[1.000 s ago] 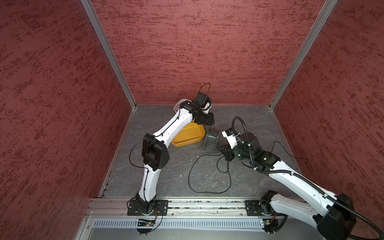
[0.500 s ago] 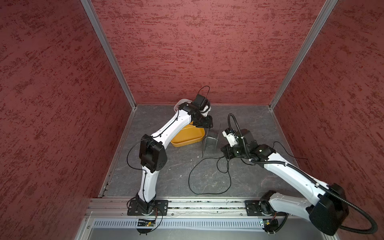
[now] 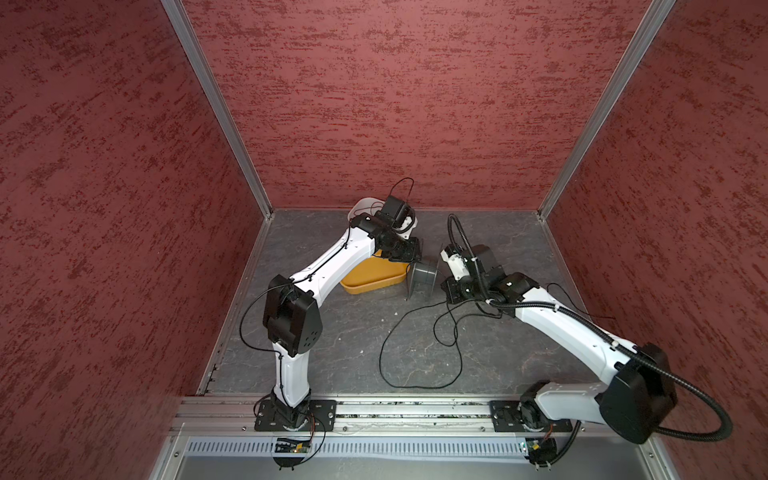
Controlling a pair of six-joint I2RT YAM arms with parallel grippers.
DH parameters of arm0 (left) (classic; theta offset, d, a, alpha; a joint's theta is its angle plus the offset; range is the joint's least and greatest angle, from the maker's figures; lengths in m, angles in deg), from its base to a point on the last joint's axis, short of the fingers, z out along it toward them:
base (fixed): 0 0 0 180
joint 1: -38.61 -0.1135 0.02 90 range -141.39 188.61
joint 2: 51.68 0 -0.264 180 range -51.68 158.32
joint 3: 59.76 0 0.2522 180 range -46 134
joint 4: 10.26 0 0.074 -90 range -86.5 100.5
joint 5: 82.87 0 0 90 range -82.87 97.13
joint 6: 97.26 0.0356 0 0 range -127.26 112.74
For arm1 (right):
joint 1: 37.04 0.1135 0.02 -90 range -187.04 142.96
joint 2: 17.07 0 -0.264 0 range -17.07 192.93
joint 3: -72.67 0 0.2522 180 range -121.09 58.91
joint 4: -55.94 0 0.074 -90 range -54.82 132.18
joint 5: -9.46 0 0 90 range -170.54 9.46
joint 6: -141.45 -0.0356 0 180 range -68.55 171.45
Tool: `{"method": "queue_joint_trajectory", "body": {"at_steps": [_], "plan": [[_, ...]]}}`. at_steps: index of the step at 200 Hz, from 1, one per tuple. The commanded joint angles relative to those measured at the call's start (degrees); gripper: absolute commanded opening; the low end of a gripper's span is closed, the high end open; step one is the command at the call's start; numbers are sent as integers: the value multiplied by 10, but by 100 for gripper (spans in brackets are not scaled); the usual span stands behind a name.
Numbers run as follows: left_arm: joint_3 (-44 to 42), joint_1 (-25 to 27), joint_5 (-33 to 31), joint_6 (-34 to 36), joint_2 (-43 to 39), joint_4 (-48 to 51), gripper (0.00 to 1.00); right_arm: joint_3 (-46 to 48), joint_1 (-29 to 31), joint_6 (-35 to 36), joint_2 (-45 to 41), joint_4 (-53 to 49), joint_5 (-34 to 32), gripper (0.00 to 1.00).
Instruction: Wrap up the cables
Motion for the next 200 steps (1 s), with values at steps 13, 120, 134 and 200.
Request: {"method": "queue_joint_trajectory", "body": {"at_steps": [13,120,134,200], "plan": [[37,2,3,-10,33,-12,42,-25,-4,24,-17,-69,-65,0],[159,7,-59,6,125,49,32,-24,-3,52,-115,-81,-3,0],[162,8,-71,10,127,52,28,-35,-4,64,-100,-114,-13,0],[157,16,-101,32,109,66,25,-39,-4,56,-60,-72,16,0]]}}
